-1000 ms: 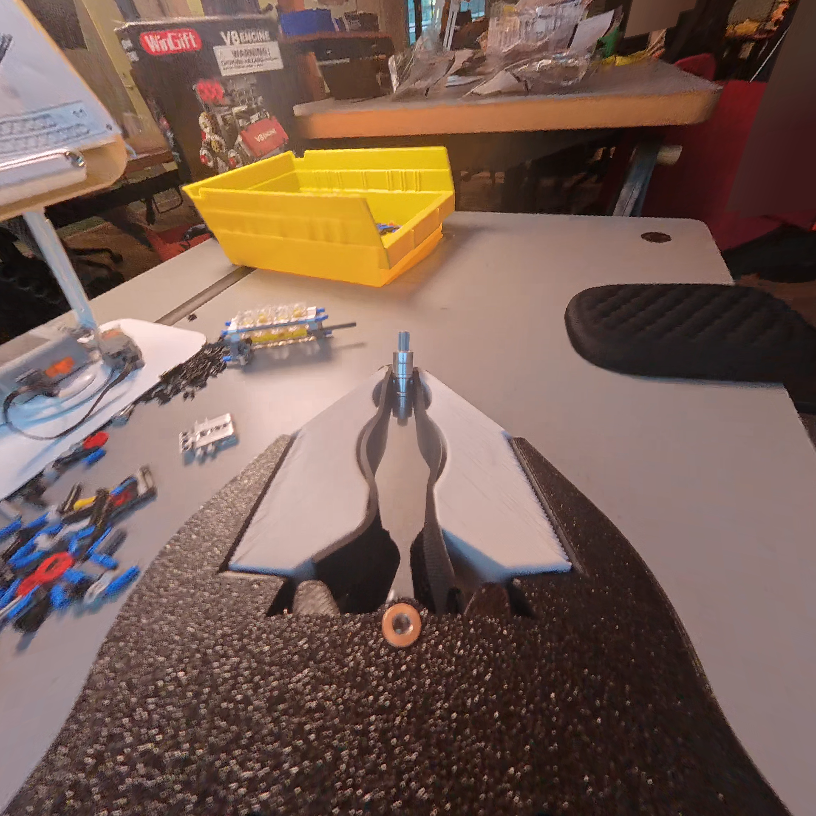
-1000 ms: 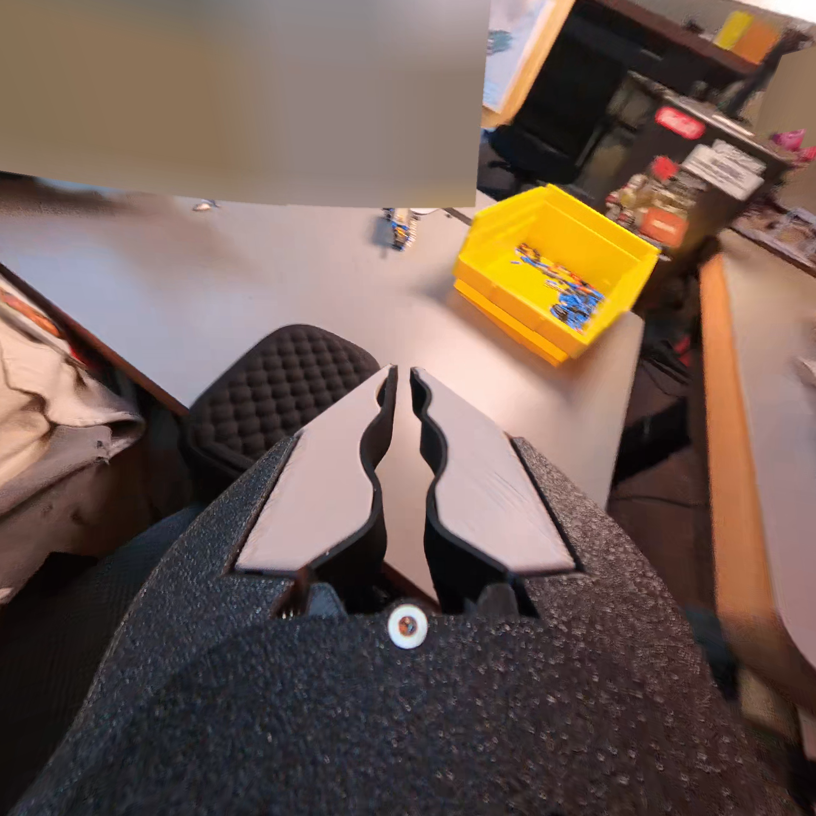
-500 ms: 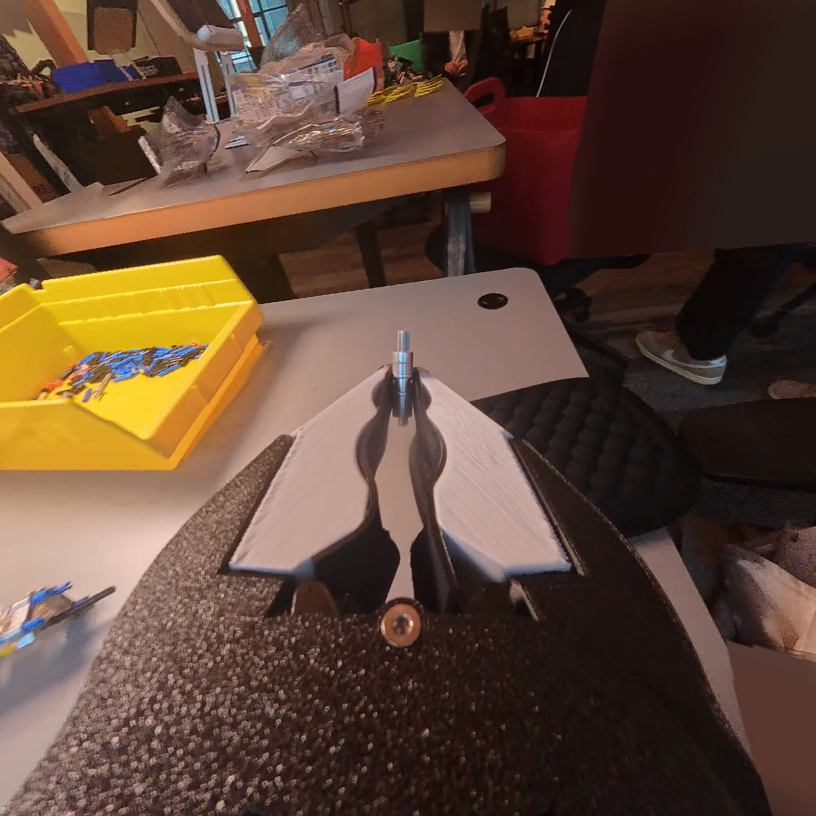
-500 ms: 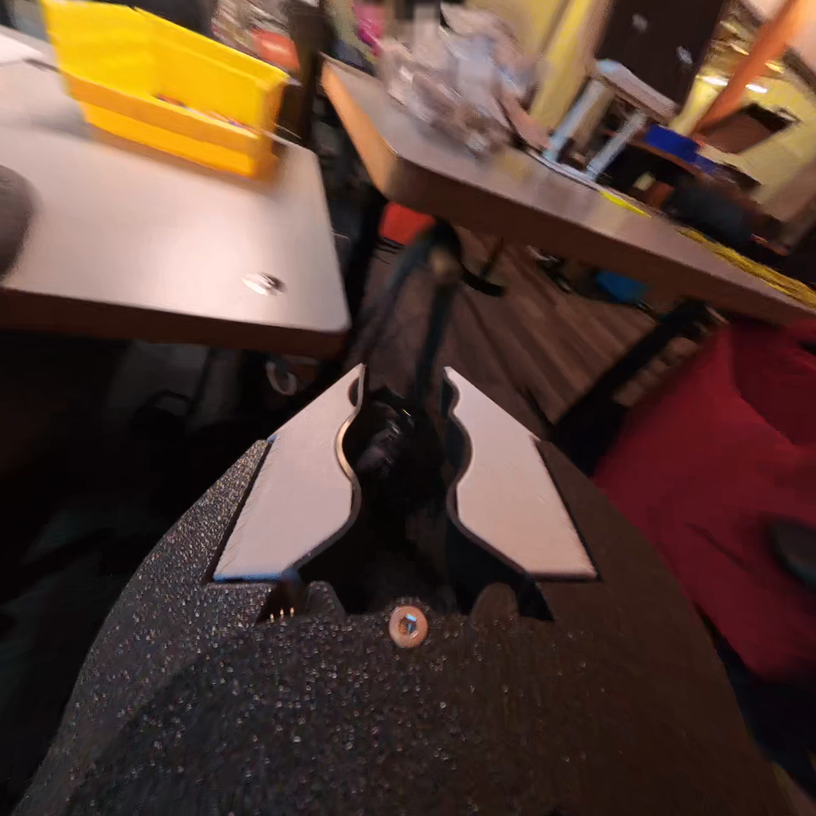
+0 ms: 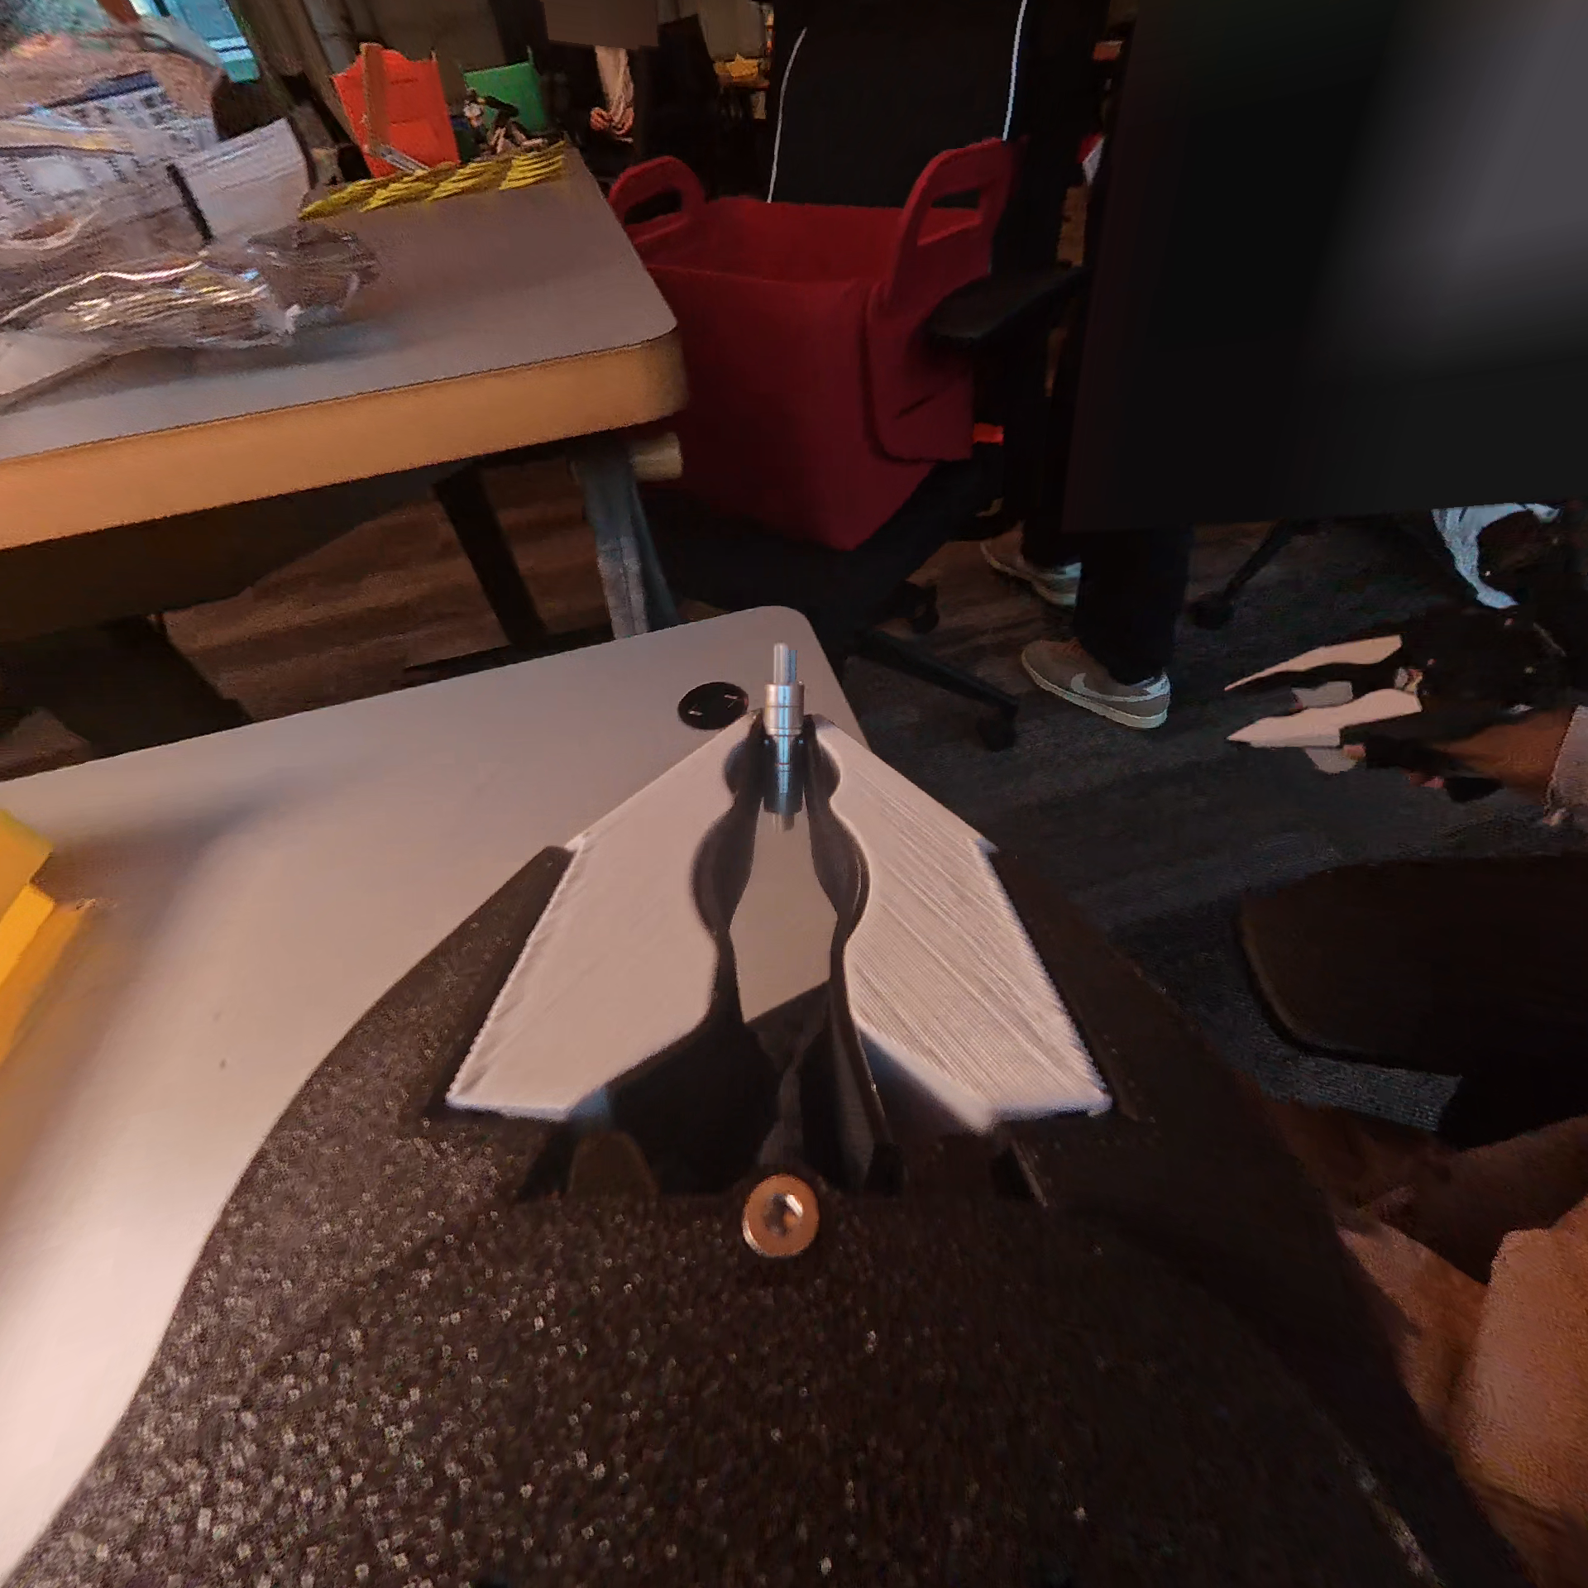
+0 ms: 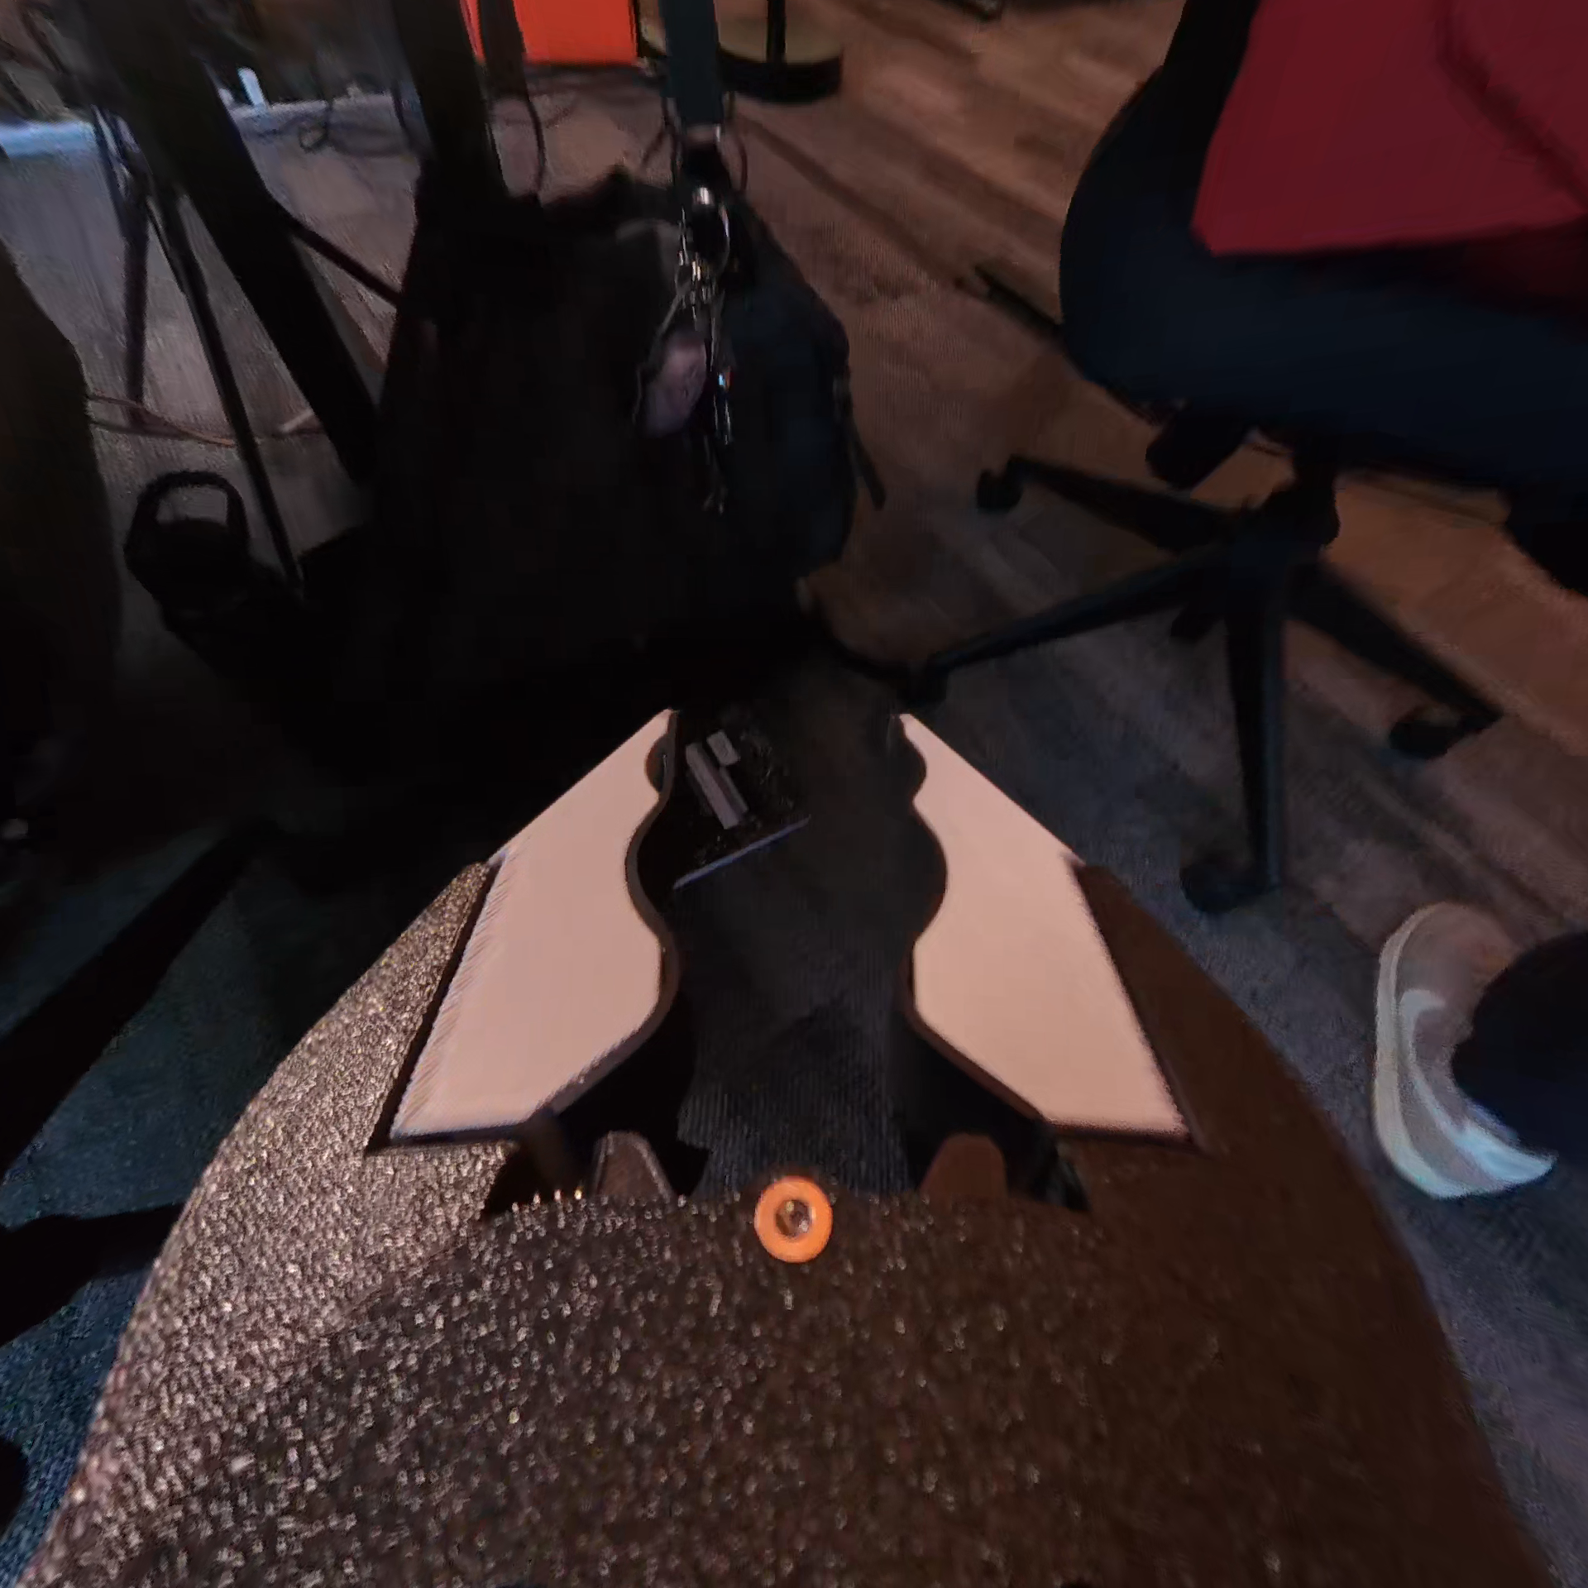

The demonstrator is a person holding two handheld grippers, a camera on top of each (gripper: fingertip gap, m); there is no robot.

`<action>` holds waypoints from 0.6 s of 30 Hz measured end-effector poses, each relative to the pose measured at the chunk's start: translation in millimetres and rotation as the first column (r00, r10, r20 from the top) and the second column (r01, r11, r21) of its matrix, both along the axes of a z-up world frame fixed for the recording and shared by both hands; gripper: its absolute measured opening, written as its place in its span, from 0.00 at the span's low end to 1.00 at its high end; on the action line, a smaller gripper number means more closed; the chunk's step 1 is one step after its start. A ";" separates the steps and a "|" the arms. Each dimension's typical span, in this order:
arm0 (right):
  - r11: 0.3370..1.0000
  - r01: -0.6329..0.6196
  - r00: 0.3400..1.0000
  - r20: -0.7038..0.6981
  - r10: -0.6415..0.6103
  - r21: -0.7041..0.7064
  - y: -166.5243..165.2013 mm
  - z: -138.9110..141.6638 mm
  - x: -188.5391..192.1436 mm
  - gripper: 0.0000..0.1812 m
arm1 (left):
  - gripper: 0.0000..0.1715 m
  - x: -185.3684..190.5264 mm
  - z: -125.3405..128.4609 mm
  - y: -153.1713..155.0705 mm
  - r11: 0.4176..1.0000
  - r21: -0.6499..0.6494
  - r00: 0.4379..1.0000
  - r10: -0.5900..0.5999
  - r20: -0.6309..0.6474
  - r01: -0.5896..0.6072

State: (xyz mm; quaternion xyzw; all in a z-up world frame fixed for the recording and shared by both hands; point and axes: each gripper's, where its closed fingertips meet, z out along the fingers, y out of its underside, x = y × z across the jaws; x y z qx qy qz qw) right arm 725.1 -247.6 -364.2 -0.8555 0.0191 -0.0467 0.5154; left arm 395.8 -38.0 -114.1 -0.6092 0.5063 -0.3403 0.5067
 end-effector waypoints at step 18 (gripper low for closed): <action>0.897 0.264 0.908 -0.224 -0.355 -0.354 -152.2 -255.8 -61.0 0.35 | 0.03 151.4 -19.1 -41.4 0.983 -0.030 0.975 -0.183 -0.129 0.181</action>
